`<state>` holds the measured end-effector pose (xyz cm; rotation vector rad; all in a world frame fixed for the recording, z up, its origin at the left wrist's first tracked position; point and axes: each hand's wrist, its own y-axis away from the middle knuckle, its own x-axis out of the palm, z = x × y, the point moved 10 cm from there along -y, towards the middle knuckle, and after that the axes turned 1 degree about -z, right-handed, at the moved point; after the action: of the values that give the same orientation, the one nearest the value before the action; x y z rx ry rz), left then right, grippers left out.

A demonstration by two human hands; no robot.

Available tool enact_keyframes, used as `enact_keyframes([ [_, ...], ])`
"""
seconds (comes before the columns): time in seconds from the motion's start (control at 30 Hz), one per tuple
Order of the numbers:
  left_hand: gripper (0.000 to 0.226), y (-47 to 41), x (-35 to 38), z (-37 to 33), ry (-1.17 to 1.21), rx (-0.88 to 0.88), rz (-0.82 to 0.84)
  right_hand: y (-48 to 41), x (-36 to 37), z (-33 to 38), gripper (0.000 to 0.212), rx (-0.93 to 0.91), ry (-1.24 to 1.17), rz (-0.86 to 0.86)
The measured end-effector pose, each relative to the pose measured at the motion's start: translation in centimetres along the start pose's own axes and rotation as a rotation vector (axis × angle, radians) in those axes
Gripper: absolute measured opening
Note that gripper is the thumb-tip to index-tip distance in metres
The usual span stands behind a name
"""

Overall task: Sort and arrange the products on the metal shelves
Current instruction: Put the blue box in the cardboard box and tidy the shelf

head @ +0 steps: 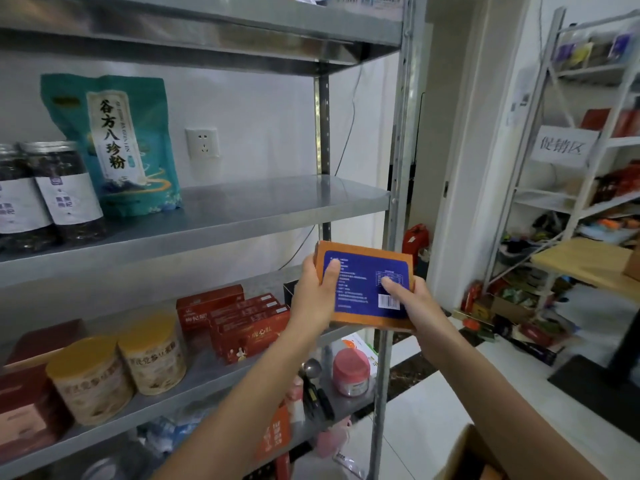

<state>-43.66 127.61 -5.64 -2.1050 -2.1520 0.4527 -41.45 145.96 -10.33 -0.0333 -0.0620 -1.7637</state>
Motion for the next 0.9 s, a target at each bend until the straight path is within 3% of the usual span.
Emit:
enact_keyframes([
  [0.13,0.034,-0.5,0.8,2.2,0.142,-0.15,0.153,1.1,0.1,0.2,0.066,0.008,-0.224,0.268],
  [0.2,0.031,-0.1,1.9,2.4,0.119,-0.15,0.204,1.7,-0.1,0.0,0.066,-0.018,-0.254,0.26],
  [0.37,0.044,1.2,2.5,-0.1,-0.361,0.111,0.065,2.7,-2.7,0.0,0.048,-0.198,-0.218,-0.119],
  [0.43,0.055,3.2,5.3,-0.3,-0.229,0.113,0.231,3.6,-3.4,0.6,0.034,-0.315,-0.113,-0.277],
  [0.5,0.074,5.2,8.3,-0.1,-0.113,0.047,0.418,4.7,-3.3,1.1,0.032,-0.397,-0.001,-0.382],
  [0.57,0.097,6.1,9.4,-0.4,-0.064,0.029,0.492,5.6,-2.8,1.1,0.035,-0.428,0.063,-0.415],
  [0.63,0.106,6.4,9.7,-0.9,0.01,0.014,0.531,6.1,-1.7,1.2,0.05,-0.428,0.117,-0.354],
  [0.77,0.073,6.1,9.3,-0.8,0.097,-0.014,0.502,7.5,1.0,0.9,0.077,-0.431,0.125,-0.134],
  [0.9,0.069,6.0,8.9,0.4,0.103,-0.079,0.467,8.9,2.5,0.2,0.104,-0.367,0.176,0.04],
])
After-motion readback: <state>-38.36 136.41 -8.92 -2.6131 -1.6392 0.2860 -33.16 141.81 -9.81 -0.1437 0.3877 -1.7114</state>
